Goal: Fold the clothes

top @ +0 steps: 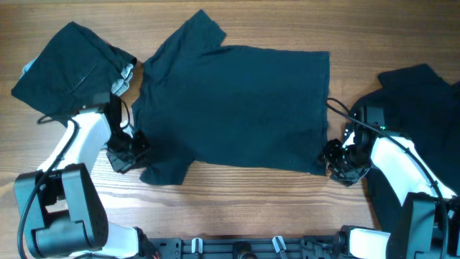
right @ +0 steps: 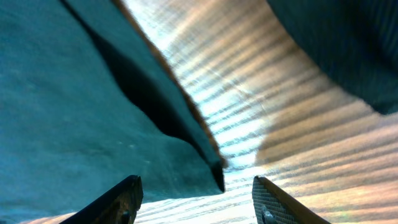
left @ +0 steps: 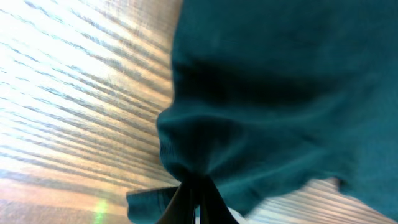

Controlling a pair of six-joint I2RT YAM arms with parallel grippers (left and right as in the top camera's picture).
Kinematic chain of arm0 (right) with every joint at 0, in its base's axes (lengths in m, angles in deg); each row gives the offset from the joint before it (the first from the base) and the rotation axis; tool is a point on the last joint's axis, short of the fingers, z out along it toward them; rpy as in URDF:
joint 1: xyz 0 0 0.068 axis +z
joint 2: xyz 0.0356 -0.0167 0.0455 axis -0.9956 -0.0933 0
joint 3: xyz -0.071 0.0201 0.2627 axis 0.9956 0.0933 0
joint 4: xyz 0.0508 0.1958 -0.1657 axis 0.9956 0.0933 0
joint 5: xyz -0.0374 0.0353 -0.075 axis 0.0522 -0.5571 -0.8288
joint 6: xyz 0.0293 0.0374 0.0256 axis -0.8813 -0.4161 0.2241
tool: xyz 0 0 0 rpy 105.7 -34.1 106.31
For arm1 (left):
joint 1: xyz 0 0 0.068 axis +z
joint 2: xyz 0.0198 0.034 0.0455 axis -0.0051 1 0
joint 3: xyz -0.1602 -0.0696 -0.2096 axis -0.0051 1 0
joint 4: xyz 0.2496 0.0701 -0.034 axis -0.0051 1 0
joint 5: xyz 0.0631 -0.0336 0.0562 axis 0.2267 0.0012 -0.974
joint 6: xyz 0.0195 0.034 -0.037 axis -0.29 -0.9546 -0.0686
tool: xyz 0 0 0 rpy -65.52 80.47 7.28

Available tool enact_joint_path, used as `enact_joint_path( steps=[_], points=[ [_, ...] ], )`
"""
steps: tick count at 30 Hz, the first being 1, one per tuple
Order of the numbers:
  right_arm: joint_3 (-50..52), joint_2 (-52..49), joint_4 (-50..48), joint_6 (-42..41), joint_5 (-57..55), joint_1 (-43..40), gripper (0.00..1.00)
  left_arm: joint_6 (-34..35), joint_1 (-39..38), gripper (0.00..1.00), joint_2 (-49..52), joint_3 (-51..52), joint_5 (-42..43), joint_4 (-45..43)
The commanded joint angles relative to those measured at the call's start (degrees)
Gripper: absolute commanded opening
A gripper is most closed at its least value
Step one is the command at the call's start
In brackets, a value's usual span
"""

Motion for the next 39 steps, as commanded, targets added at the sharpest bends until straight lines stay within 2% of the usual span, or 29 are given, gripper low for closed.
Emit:
enact_joint_path(
  steps=[1,6,8,10,11,14,19,21,23,28,31,39],
  points=[
    [3.3,-0.5,-3.0,-2.8,3.5,0.0,0.57,-0.3,0.0,0.04,-1.9,-3.0,1.0,1.4],
    [4.8,-0.5,-8.3,-3.1,5.3,0.0,0.47,-0.3,0.0,0.04,-5.0,-3.1,3.3,1.5],
    [4.8,-0.5,-10.3,-2.8,4.5,0.0,0.31,-0.3,0.0,0.04,-6.6,-3.1,3.3,1.6],
    [4.7,-0.5,-8.6,-2.6,4.7,0.0,0.11,-0.3,0.0,0.04,-8.3,-3.1,3.3,2.1],
    [4.6,-0.5,-7.4,-2.2,4.5,0.0,0.04,-0.3,0.0,0.04,-8.9,-3.1,3.3,2.4],
    [2.2,-0.1,-2.0,0.1,4.3,0.0,0.04,-0.3,0.0,0.04,-10.7,-3.1,3.3,3.1],
    [-10.7,4.7,16.7,4.0,0.2,0.0,0.04,-0.3,0.1,0.04,-15.4,-3.3,3.2,8.4],
    [-17.0,8.2,25.5,4.9,0.0,0.0,0.04,-0.2,0.1,0.04,-18.9,-4.2,0.4,12.6],
    [-18.7,9.7,27.8,5.0,0.1,0.0,0.04,-0.3,0.1,0.04,-21.2,-5.0,-0.5,13.7],
    [-18.0,9.3,27.1,4.7,0.3,0.0,0.04,1.5,0.0,0.04,-23.9,-6.8,1.7,8.9],
    [-17.7,6.7,22.1,4.4,0.8,0.0,0.04,1.8,-0.4,0.04,-22.7,-6.8,6.4,1.2],
    [-17.7,-3.4,9.2,2.5,4.6,0.0,0.04,2.7,-6.7,0.04,-14.2,-6.8,6.1,-15.1]
  ],
)
